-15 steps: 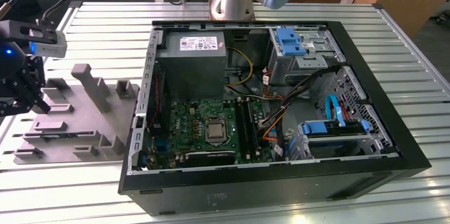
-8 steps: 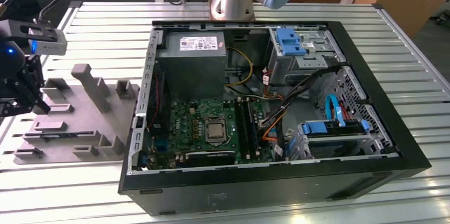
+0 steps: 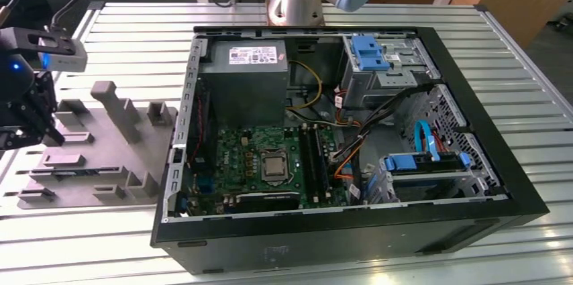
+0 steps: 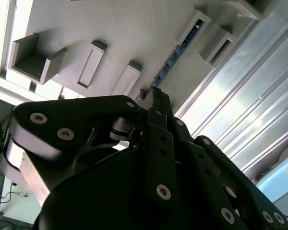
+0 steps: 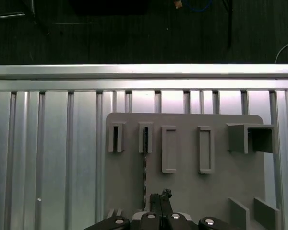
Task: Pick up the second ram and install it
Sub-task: 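Pick up the second ram and move it above second insertion slot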
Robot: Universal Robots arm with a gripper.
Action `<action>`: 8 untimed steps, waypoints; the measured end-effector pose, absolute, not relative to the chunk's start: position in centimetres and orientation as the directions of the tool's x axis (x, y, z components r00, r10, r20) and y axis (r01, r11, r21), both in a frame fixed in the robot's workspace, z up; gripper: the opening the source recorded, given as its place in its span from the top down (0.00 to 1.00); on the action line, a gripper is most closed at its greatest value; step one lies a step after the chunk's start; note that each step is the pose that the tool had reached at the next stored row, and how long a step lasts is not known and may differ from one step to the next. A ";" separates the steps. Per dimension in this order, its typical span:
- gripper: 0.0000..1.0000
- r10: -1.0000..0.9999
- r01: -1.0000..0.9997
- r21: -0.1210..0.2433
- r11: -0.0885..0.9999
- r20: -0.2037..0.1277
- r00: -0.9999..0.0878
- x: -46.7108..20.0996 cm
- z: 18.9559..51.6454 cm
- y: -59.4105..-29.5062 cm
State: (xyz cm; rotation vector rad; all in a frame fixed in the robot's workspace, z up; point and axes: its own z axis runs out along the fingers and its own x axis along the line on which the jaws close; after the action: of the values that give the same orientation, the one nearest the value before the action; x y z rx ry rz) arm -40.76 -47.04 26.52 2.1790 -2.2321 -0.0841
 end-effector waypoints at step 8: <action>0.89 -0.999 -0.998 0.067 0.024 -0.022 -0.025 -40.4 26.1 -47.0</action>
State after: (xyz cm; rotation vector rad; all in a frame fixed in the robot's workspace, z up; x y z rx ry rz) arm -40.44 -47.04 26.07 2.1717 -2.2251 -0.0981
